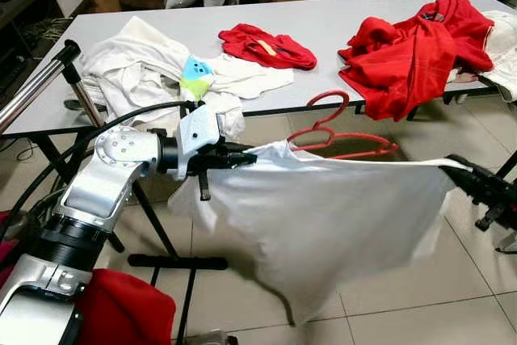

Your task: Hang hanger

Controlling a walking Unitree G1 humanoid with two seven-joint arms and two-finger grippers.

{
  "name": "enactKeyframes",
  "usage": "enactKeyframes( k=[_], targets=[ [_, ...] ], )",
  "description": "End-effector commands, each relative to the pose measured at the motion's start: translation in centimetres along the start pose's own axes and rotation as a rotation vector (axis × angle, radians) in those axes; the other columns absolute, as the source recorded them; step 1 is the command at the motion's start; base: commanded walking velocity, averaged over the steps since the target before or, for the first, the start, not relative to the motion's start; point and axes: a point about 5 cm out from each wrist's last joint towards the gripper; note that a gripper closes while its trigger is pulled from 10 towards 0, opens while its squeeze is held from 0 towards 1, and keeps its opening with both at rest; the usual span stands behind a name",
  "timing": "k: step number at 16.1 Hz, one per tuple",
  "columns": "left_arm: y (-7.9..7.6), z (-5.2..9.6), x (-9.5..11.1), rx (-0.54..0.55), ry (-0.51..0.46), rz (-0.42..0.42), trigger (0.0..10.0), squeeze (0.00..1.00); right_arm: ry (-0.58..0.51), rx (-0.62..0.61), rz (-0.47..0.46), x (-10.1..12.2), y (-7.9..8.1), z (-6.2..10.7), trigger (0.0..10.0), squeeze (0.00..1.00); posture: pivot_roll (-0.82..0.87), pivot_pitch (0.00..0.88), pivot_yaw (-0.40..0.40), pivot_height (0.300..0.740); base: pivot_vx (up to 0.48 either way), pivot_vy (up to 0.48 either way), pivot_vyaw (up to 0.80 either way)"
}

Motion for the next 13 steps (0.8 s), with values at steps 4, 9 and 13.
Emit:
enactKeyframes(
  k=[4, 9, 13],
  targets=[
    [1.0, 1.4, 1.3, 0.034, -0.160, 0.082, 0.0, 0.00, -0.025, -0.165, 0.008, -0.4, -2.6, 2.2, 0.0, 0.00, -0.13, 0.000, 0.062, 0.740, 0.000, 0.000, 0.00],
    [1.7, 2.8, 1.1, 0.008, -0.229, 0.200, 0.0, 0.00, -0.051, -0.267, -0.052, -0.9, -4.3, 3.5, 0.0, 0.00, -0.13, 0.000, 0.062, 0.740, 0.000, 0.000, 0.00],
    [-0.2, 2.6, -0.1, -0.161, -0.136, 0.241, 0.0, 0.00, -0.140, -0.312, -0.064, 0.9, -6.0, 4.1, 0.0, 0.00, -0.13, 0.000, 0.062, 0.740, 0.000, 0.000, 0.00]
  ],
)
Point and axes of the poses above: a point about 5 cm out from each wrist's last joint towards the gripper, its own z axis pointing back from the gripper into the wrist, its own x axis along the axis of the wrist's last joint, y = z × x, and after that the axes turned 7 degrees about -z, right-handed
